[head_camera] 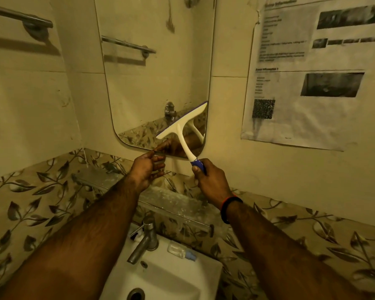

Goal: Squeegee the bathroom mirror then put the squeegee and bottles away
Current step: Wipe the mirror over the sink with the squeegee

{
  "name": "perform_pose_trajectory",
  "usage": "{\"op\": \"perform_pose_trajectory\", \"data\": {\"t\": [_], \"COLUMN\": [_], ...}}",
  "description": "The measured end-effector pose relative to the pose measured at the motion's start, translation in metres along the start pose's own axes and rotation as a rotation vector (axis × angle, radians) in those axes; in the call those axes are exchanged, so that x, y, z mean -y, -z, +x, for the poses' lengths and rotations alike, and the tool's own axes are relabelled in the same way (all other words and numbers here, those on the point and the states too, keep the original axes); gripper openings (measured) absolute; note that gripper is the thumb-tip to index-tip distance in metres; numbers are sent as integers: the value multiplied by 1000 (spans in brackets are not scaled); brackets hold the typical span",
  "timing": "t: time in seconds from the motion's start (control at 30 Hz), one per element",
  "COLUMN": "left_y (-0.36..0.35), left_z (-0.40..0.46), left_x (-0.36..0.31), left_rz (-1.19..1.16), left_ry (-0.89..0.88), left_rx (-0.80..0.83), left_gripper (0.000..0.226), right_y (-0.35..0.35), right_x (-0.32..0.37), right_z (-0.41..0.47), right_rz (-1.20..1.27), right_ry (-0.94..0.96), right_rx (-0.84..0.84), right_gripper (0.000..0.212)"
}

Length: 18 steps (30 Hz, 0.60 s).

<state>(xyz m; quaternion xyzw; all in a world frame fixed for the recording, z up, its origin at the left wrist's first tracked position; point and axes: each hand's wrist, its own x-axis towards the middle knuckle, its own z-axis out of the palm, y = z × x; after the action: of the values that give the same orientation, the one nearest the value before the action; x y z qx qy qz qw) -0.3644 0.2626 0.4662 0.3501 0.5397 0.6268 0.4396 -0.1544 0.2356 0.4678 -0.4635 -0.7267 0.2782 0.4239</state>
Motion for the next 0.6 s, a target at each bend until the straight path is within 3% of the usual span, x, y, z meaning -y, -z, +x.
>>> {"op": "perform_pose_trajectory", "data": {"t": [0.13, 0.47, 0.6], "left_y": [-2, -27, -33], "left_z": [-2, -13, -17], "left_x": [2, 10, 11], "left_rz": [6, 9, 13], "left_ry": [11, 3, 20], "left_rx": [-15, -19, -30], "left_gripper": [60, 50, 67], "right_y": [8, 21, 25], "right_x": [-14, -38, -45], "right_z": [-10, -34, -42], "right_rz": [-58, -112, -131], "right_ry": [5, -38, -57], "right_rx": [17, 39, 45], "right_gripper": [27, 24, 23]}}
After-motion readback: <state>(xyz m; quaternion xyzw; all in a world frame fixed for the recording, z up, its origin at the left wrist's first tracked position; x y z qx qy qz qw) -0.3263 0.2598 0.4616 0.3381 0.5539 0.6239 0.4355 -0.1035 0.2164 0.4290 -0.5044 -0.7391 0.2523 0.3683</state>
